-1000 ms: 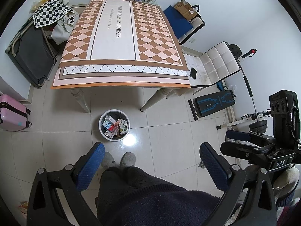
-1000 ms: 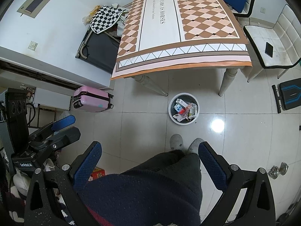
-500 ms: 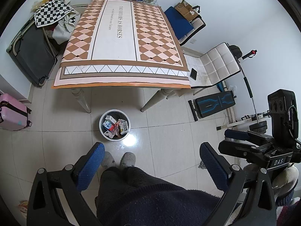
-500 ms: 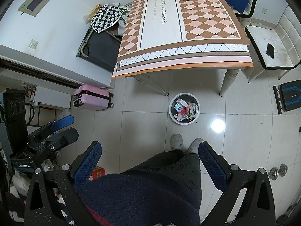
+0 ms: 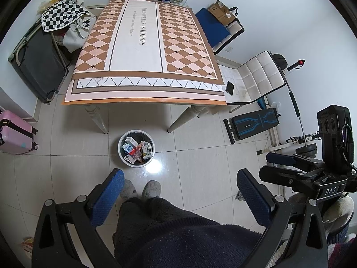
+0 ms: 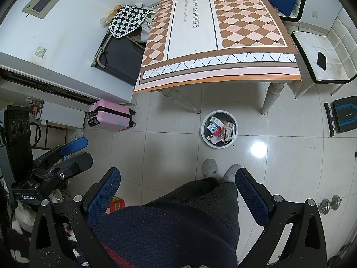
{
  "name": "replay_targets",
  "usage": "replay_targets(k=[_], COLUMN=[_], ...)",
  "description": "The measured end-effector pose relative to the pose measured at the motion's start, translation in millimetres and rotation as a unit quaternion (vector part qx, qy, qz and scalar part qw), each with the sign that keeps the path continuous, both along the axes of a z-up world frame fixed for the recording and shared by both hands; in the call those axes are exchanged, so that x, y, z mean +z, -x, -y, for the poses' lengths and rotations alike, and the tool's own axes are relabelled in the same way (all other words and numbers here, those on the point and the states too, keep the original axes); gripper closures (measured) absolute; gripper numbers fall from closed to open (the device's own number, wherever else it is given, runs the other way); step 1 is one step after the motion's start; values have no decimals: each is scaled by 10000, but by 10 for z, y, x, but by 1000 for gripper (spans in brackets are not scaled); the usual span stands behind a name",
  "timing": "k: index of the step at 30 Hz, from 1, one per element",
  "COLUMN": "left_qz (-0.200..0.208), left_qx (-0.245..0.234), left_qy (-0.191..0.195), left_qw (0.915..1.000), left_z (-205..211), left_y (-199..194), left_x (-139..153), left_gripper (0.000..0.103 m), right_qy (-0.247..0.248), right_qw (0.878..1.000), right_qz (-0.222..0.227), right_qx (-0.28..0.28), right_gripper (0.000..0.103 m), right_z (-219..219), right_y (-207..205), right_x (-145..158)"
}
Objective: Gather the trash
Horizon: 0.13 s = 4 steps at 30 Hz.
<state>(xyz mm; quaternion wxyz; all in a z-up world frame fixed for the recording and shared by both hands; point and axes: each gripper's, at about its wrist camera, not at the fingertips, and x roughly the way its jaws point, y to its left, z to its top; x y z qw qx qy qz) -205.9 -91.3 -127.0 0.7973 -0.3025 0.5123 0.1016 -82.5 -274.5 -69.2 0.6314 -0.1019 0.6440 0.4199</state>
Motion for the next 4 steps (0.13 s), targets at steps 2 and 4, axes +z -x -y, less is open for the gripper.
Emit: replay_targets(k=[2, 4], left_qz=[12, 16], left_qx=[11, 32], left_qy=[12, 27], left_qw=[10000, 10000], left_z=[-5, -10], left_y=[12, 12], left_x=[14, 26], left_gripper=[0, 0], right_qy=[-2, -3], right_qw=[10000, 10000], right_qz=[-6, -5], right_qx=[-2, 2], right_gripper=[0, 0], right_z=[1, 1], right_y=[-2, -4], right_x=[-1, -1])
